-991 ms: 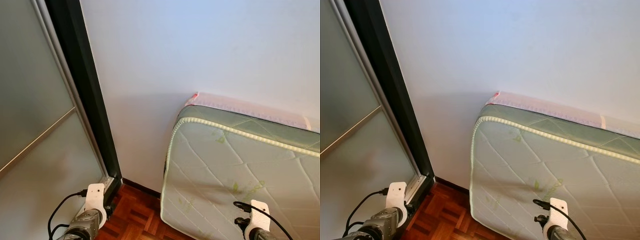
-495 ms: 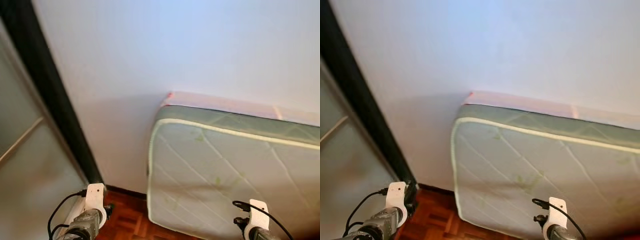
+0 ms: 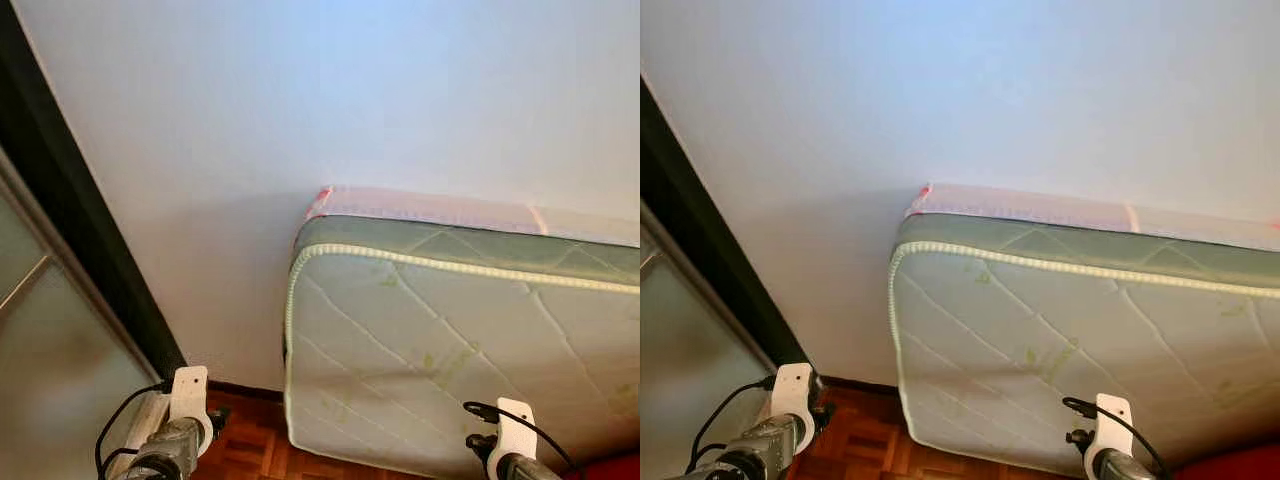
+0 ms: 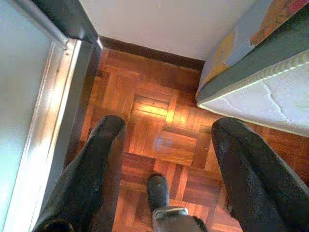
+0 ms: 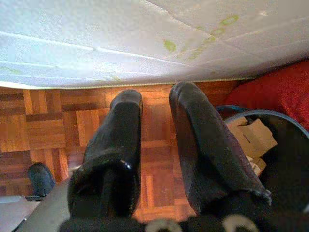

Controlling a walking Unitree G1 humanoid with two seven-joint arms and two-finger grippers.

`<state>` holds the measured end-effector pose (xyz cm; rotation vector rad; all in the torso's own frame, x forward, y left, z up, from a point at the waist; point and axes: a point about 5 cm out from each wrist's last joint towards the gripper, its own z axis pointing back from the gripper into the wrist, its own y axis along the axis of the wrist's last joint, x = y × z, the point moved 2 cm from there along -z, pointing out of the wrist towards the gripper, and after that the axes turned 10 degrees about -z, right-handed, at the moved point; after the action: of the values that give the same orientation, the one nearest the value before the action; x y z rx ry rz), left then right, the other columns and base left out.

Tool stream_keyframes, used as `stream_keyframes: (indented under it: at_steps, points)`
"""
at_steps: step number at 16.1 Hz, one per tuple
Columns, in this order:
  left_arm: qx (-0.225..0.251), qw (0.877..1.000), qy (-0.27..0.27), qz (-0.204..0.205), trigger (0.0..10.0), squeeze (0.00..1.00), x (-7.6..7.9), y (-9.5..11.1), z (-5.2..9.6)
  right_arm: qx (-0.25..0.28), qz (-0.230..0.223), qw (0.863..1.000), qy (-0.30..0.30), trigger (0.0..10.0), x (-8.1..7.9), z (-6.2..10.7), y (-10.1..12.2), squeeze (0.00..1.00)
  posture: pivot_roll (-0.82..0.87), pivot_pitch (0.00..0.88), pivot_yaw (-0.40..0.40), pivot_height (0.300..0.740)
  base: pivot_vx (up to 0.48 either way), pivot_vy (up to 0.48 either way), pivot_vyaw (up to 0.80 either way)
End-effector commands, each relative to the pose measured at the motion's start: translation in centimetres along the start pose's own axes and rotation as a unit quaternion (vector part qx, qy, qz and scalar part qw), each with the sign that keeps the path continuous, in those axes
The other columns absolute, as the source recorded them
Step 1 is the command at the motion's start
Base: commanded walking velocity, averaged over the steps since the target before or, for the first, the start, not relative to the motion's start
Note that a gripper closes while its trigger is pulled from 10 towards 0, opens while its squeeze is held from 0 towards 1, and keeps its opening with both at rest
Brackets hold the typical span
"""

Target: Clean up the room

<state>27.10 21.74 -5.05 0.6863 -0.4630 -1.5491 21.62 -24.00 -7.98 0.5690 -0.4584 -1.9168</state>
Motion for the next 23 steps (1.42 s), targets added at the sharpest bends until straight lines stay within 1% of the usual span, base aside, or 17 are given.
stream_keyframes:
  at_steps: [1, 12, 16, 20, 23]
  points:
    - [-0.006, 1.000, 0.002, -0.002, 10.0, 0.00, -0.07, -0.08, 0.00, 0.006, -0.004, 1.000, -0.003, 10.0, 0.25, 0.05, 0.32, 0.00, 0.06, 0.000, -0.061, 0.740, 0.000, 0.000, 0.00]
    - [-0.006, 1.000, -0.002, -0.002, 10.0, 0.00, 0.00, -0.18, 0.01, 0.011, -0.009, 1.000, 0.003, 10.0, 0.19, 0.06, 0.27, 0.00, 0.06, 0.000, -0.059, 0.740, 0.000, 0.000, 0.00]
    - [-0.006, 1.000, -0.003, -0.005, 10.0, 0.00, -0.03, -0.24, 0.02, 0.011, -0.010, 1.000, 0.004, 10.0, 0.15, 0.06, 0.15, 0.00, 0.06, 0.000, -0.053, 0.740, -0.126, 0.000, 0.00]
    - [-0.007, 1.000, -0.004, -0.006, 10.0, 0.00, -0.02, -0.23, 0.02, 0.011, -0.010, 1.000, 0.005, 10.0, 0.14, 0.06, 0.17, 0.00, 0.06, 0.000, -0.054, 0.740, 0.000, 0.000, 0.00]
    - [-0.007, 1.000, -0.004, -0.006, 10.0, 0.00, -0.02, -0.21, 0.01, 0.012, -0.011, 1.000, 0.005, 10.0, 0.15, 0.06, 0.21, 0.00, 0.05, 0.000, -0.055, 0.740, -0.167, 0.000, 0.00]
